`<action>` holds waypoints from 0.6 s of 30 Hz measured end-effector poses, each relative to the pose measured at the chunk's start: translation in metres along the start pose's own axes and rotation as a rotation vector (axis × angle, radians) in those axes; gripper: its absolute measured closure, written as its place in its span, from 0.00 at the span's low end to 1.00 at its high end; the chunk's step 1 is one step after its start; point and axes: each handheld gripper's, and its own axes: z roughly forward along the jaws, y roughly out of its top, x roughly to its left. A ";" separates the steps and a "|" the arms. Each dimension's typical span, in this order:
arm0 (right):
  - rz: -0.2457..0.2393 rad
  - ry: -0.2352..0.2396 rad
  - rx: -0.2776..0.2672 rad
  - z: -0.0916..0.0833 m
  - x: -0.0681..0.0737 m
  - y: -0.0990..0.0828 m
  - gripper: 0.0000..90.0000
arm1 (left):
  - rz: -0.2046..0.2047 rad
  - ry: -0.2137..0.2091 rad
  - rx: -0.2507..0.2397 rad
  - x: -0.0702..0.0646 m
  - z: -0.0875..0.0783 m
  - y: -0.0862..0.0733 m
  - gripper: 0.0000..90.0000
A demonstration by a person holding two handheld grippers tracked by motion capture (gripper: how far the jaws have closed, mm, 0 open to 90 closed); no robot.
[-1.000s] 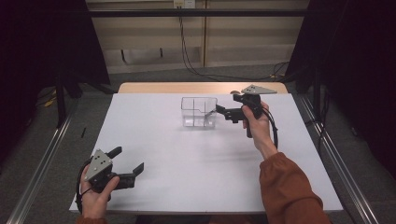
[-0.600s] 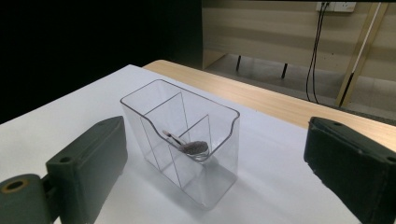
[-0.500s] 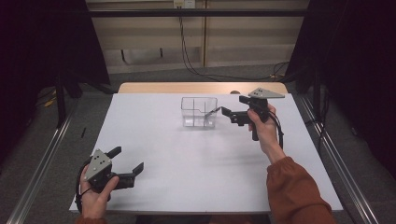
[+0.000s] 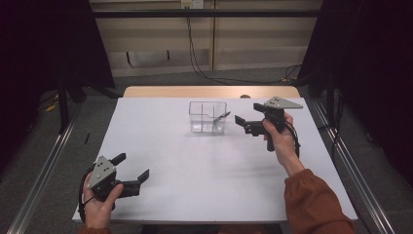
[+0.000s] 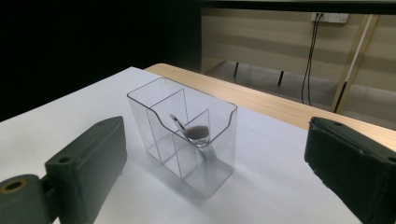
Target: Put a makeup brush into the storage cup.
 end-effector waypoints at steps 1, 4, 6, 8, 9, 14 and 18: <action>-0.006 -0.005 0.001 -0.002 0.000 0.000 0.06 | -0.002 0.001 -0.001 0.000 0.000 0.000 0.03; -0.007 -0.008 -0.007 -0.008 0.000 -0.003 0.06 | -0.003 0.001 -0.001 0.000 0.000 0.000 0.03; -0.011 -0.008 -0.007 -0.011 -0.001 -0.005 0.06 | -0.003 0.002 -0.001 0.000 0.000 0.000 0.03; -0.006 -0.011 -0.011 -0.016 0.000 -0.008 0.06 | -0.002 0.000 -0.001 0.000 0.000 0.000 0.03; -0.010 -0.011 -0.013 -0.016 0.000 -0.009 0.06 | 0.001 0.001 0.000 0.000 0.000 0.000 0.03; -0.006 -0.019 -0.007 -0.024 0.000 -0.015 0.06 | 0.000 0.000 -0.002 0.000 0.000 0.000 0.03; 0.000 -0.023 -0.017 -0.031 0.000 -0.015 0.06 | 0.000 0.001 -0.001 0.000 -0.001 0.000 0.03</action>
